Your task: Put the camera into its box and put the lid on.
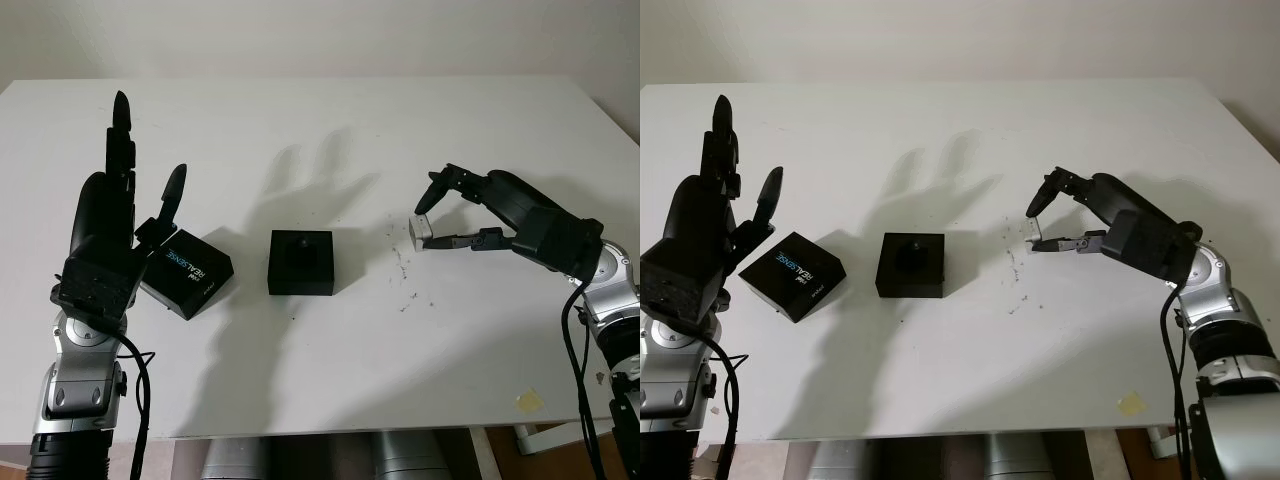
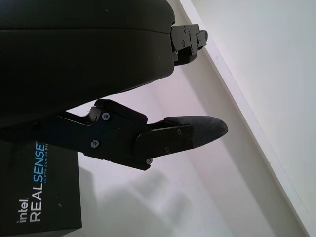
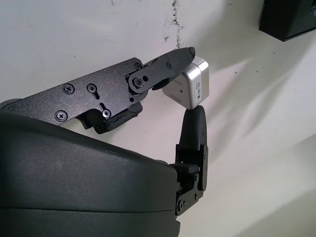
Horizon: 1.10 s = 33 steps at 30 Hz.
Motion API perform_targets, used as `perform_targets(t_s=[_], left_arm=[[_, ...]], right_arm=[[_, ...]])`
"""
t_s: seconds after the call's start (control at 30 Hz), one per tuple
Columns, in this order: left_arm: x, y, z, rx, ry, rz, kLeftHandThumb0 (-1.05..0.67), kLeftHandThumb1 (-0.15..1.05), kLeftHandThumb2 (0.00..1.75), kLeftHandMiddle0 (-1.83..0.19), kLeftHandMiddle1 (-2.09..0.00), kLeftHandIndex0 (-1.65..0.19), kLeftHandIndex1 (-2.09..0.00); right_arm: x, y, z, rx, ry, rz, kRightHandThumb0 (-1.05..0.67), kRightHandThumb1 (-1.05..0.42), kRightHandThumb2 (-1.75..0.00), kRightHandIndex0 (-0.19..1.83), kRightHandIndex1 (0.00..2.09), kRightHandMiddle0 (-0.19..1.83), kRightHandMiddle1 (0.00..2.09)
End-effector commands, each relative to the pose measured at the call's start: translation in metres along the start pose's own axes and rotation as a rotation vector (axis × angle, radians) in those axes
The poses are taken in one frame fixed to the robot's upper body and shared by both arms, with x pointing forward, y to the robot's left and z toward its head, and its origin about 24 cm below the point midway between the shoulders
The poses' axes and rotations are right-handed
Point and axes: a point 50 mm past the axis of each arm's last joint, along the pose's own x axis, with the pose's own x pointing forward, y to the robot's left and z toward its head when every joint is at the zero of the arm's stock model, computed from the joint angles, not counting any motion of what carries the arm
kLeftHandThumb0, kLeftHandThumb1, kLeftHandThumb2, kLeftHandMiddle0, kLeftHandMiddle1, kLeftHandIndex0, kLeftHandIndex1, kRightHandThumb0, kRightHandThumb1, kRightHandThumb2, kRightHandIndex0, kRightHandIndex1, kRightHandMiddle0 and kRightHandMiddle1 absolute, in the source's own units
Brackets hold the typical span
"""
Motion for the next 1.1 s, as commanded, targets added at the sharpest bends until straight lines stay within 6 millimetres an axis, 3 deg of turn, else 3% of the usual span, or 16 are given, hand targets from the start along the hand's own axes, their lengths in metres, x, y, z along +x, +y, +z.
perform_targets(t_s=[0.0,0.67,1.07], left_arm=[[-0.002,0.003,0.002,0.009,-0.006,0.003,-0.6,1.05,0.54,0.13,-0.05,0.16,-0.05],[-0.004,0.001,0.001,0.001,-0.006,0.01,-0.6,1.05,0.53,0.13,-0.05,0.16,-0.05],[-0.006,0.0,-0.001,-0.001,0.001,0.017,-0.6,1.05,0.53,0.13,-0.05,0.16,-0.05]], right_arm=[[0.003,-0.001,0.006,0.024,-0.038,-0.021,-0.44,-0.97,-0.05,0.2,0.05,0.25,1.58],[0.034,0.016,0.063,0.364,-0.265,-0.046,-0.47,-0.97,-0.06,0.19,0.04,0.27,1.6],[0.048,0.058,0.079,0.525,-0.311,-0.019,-0.52,-0.97,-0.06,0.2,0.05,0.28,1.62]])
